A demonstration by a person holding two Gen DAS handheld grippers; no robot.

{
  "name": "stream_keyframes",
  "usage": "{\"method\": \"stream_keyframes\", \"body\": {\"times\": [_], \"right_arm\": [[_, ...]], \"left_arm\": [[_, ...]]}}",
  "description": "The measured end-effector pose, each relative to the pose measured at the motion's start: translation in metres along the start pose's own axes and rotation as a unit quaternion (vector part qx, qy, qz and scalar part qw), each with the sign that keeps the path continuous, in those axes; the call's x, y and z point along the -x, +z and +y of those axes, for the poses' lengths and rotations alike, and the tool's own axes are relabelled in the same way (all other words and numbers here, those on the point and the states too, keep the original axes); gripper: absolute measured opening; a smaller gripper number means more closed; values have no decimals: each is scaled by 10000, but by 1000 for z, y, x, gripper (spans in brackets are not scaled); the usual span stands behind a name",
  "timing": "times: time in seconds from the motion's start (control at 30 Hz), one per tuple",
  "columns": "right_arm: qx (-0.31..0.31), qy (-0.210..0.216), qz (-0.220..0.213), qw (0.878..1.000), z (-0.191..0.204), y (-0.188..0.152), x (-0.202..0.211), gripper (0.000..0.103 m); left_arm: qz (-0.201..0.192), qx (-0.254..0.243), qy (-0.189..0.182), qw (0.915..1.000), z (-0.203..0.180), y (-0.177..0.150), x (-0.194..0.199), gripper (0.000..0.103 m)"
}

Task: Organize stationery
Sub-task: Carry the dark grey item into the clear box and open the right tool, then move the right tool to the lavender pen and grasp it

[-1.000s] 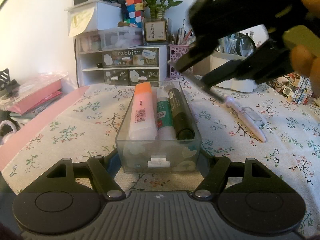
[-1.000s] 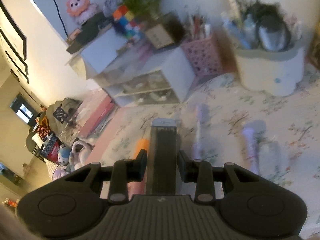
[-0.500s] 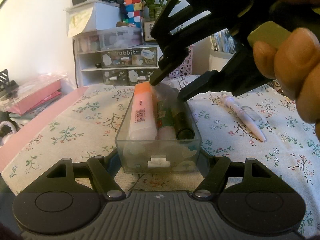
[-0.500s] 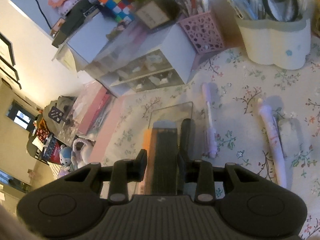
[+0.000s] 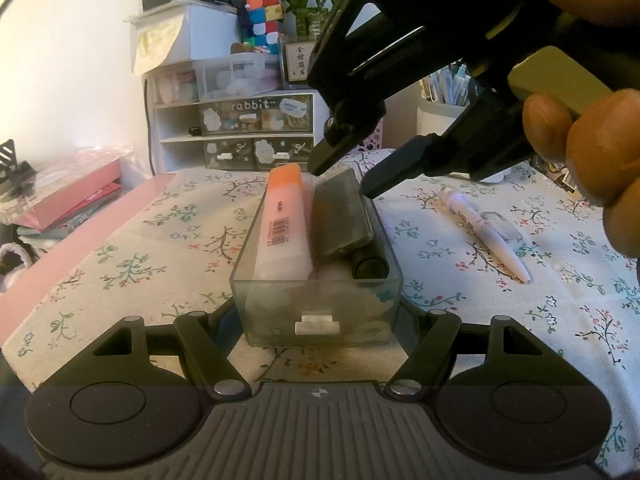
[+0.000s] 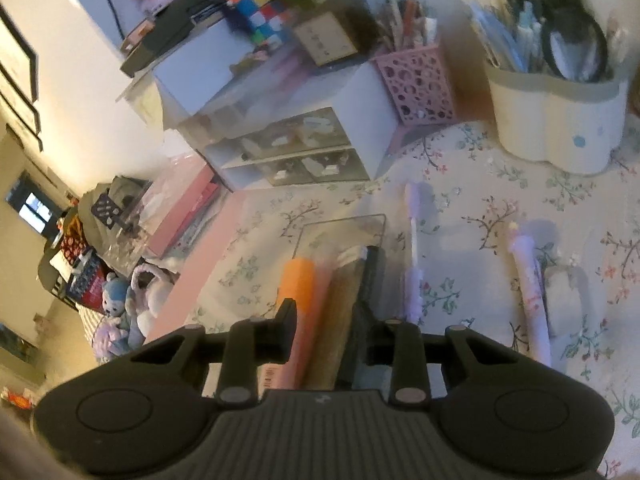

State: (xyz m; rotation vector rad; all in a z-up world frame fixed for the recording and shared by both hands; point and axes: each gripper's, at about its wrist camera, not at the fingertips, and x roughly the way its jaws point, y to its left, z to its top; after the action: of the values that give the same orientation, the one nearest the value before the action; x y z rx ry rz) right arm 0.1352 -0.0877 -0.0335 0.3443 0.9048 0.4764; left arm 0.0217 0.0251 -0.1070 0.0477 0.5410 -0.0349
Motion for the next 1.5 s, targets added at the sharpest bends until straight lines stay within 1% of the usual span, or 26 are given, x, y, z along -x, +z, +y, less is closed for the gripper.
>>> {"method": "stream_keyframes", "body": {"times": [0.1,0.2,0.3,0.33,0.43,0.57,0.77,0.9,1.0,1.07,1.13,1.17,1.3,1.4,1.5], "right_arm": [[89,44,-37,9999,0,-1,1,33],[40,87,-130,9999,-5,0,5,33],[-15,427,-65,9991,-8,1,6,33],[6,429,-89,9990,-7,1,6,33],[42,108,-355,9993,-12,2,11,33],[-130,-430,-593,9972,-41,7,22,33],[-573,-877,-803,9912,-92,9,47,33],[-729,-1061,-819,9883,-114,5,58,33],[-502,-1212,-738,9886,-114,1,59,33],[-369,-1244,-673,9893,-112,-1,56,31],[-286,-1138,-628,9911,-110,-1,53,25],[-194,-1100,-599,9919,-106,0,51,25],[303,-1088,-469,9925,-86,5,38,24],[533,-851,-308,9945,-72,9,25,24],[846,-758,-117,9935,-57,14,4,24]], "left_arm": [[-1,-1,1,10000,0,0,0,72],[-5,-1,2,10000,0,0,0,72],[-3,-6,4,10000,0,1,-1,72],[-2,-7,2,10000,0,0,-1,72],[-2,14,-11,10000,1,0,0,72],[-24,44,25,10000,0,-1,1,72],[-7,51,27,10000,0,0,0,72],[1,66,38,10000,-2,1,0,72],[25,90,22,10000,-2,2,-1,72],[43,92,26,9999,-3,2,-2,72],[61,90,38,9999,-3,3,-2,72],[68,93,40,9999,-3,3,-3,72],[79,121,86,9999,-2,3,-3,72],[78,180,158,9997,1,3,-3,72],[62,157,139,9998,2,3,-3,72]]}}
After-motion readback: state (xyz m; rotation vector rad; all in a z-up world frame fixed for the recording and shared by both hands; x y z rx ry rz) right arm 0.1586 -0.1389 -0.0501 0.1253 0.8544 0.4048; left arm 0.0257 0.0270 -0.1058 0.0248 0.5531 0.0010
